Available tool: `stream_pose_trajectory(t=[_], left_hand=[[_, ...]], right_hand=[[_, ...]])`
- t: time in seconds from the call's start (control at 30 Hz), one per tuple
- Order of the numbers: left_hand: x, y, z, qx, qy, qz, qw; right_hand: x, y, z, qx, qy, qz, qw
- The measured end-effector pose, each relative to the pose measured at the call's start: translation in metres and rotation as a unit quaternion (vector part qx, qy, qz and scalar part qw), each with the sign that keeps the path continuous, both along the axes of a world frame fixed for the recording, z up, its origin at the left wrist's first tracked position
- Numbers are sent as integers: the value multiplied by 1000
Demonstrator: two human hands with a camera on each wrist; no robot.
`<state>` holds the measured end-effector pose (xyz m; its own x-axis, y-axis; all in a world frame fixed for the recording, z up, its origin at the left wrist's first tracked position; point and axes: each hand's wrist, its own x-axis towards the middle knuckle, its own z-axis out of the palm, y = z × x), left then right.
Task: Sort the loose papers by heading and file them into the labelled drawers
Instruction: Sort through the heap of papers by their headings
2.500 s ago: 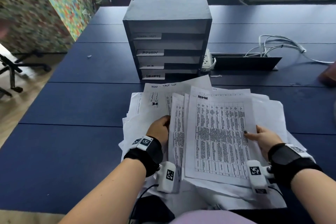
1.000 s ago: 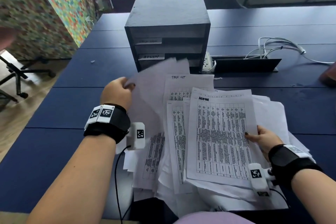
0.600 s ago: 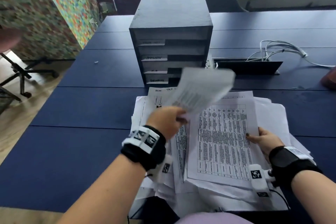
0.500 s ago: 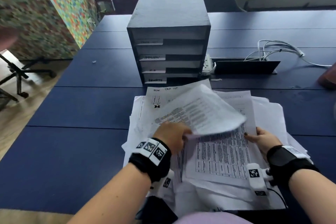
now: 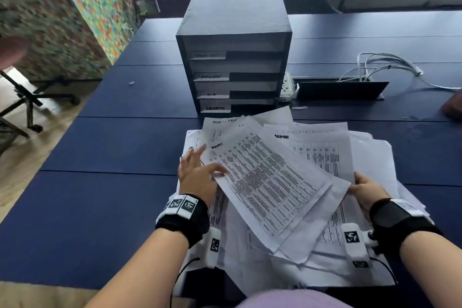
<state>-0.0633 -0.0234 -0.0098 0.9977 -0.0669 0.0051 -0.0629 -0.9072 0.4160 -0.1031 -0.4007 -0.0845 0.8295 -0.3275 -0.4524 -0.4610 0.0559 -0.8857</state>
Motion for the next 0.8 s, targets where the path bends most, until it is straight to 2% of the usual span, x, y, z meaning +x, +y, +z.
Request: stream_pose_trajectory(t=[0.07, 0.2, 0.27, 0.37, 0.4, 0.43, 0.53, 0.63, 0.7, 0.8], left_hand=[[-1, 0, -1, -74, -14, 90, 993], [3, 3, -8, -212, 26, 185, 959], [10, 6, -13, -290, 78, 224, 927], [21, 7, -15, -449, 181, 240, 842], [22, 7, -15, -472, 193, 236, 827], [21, 6, -15, -464, 193, 225, 835], [20, 6, -17, -399, 163, 174, 886], [24, 11, -5, -330, 61, 177, 925], [26, 20, 9, -333, 7, 195, 922], [31, 42, 24, -338, -25, 235, 911]], right_hand=[[0, 0, 0, -2, 1, -7, 1000], [-1, 2, 4, 2, -5, -5, 1000], [-2, 3, 6, 19, -9, -6, 1000], [-2, 2, 6, 46, -14, -22, 999], [-1, 2, 5, 54, -18, -25, 998], [-2, 1, 5, 61, -21, -28, 998], [-2, 0, 5, 71, -28, -29, 997], [1, -5, 8, 31, -28, -37, 998], [3, -12, 12, 3, -24, -53, 998], [5, -30, 25, -21, -13, -64, 998]])
